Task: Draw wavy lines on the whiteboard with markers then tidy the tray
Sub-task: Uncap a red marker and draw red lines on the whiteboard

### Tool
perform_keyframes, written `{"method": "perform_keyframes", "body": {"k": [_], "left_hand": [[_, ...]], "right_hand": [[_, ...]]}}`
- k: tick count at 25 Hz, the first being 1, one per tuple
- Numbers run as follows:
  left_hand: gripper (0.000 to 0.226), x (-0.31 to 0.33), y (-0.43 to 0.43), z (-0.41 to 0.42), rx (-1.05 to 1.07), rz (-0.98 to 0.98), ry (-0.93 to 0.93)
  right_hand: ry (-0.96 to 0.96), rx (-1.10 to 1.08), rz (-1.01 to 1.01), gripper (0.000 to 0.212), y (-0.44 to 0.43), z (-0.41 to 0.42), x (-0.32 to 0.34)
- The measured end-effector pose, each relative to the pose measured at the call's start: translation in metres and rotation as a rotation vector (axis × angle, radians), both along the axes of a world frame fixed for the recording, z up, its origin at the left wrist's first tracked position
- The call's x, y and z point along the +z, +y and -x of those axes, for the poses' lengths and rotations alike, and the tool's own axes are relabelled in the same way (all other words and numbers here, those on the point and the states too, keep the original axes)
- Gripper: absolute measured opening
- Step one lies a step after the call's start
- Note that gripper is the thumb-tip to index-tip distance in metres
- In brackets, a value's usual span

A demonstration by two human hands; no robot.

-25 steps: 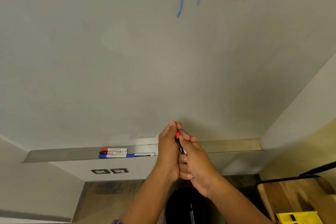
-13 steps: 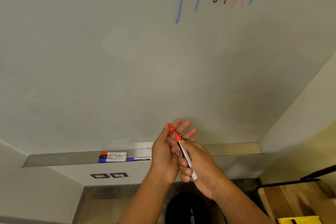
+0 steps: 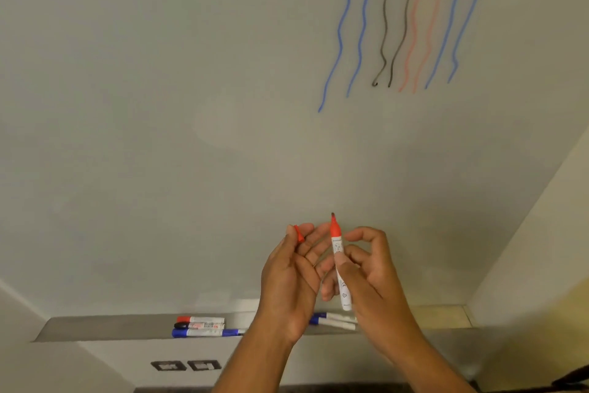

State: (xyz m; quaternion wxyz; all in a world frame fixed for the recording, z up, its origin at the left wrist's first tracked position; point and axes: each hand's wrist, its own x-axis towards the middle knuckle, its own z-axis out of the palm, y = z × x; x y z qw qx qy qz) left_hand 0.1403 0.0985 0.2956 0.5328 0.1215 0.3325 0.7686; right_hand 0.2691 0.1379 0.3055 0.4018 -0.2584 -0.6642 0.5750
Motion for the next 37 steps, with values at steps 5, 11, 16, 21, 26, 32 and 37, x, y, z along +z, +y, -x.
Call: {"method": "perform_keyframes", "body": {"k": [5, 11, 16, 21, 26, 32, 37], "left_hand": [[0.037, 0.072, 0.013, 0.009, 0.164, -0.190, 0.475], [0.026, 0.166, 0.026, 0.030, 0.595, -0.414, 1.023], [0.012, 0.225, 0.044, 0.055, 0.768, -0.542, 1.291], [0.014, 0.270, 0.069, 0.089, 1.074, -0.573, 1.686], [0.036, 0.309, 0.100, 0.109, 1.371, -0.543, 2.100], [0.033, 0.330, 0.126, 0.130, 1.615, -0.585, 2.249], [0.032, 0.327, 0.129, 0.134, 1.607, -0.613, 2.241]], "right_hand": [[0.202, -0.035, -0.315, 0.019, 0.020, -0.005, 0.065], [0.286, -0.089, -0.587, 0.040, 0.047, -0.016, 0.139], [0.427, -0.310, -0.833, 0.018, 0.067, -0.020, 0.196], [0.642, -0.449, -0.794, 0.009, 0.113, -0.028, 0.253], [0.698, -0.576, -0.842, 0.009, 0.159, -0.031, 0.314], [0.664, -0.644, -0.885, 0.011, 0.197, -0.030, 0.341], [0.626, -0.674, -0.959, 0.008, 0.207, -0.030, 0.344]]}}
